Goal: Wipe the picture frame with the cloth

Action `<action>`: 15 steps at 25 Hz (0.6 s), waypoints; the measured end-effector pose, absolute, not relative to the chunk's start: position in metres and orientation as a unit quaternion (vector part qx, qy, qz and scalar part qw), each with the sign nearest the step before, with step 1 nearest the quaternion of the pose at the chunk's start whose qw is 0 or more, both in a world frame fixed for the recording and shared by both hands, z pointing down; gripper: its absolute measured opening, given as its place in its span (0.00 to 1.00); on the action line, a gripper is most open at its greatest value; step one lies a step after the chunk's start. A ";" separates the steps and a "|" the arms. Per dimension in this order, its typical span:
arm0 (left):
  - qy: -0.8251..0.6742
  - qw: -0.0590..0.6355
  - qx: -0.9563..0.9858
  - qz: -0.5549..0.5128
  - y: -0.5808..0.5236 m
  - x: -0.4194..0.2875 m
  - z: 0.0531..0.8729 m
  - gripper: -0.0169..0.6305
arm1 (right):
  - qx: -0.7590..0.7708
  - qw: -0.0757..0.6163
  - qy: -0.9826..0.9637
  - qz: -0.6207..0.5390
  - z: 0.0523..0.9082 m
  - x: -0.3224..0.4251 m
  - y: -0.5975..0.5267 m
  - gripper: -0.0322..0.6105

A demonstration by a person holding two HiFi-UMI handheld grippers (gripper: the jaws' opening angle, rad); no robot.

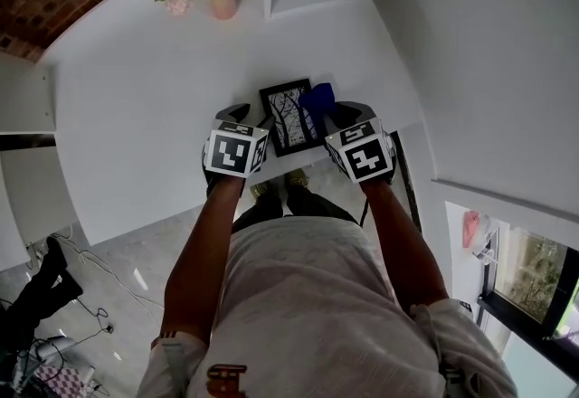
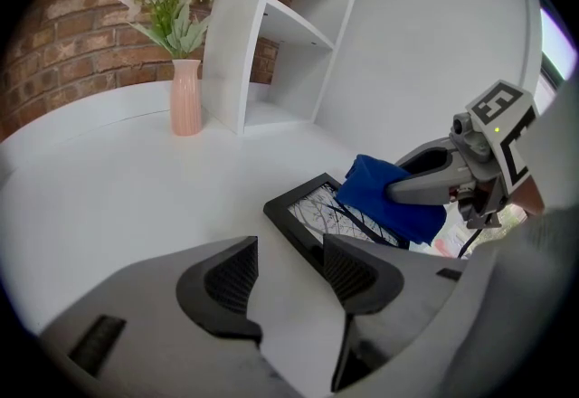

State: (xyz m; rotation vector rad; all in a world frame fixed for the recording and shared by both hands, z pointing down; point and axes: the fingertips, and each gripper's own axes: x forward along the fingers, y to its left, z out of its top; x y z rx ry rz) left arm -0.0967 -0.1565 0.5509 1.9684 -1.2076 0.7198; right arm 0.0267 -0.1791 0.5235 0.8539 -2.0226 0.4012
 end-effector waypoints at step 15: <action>-0.463 0.357 0.765 0.268 -0.156 -0.092 0.553 0.37 | 0.223 0.418 -0.860 0.191 0.509 -0.045 -0.094 0.17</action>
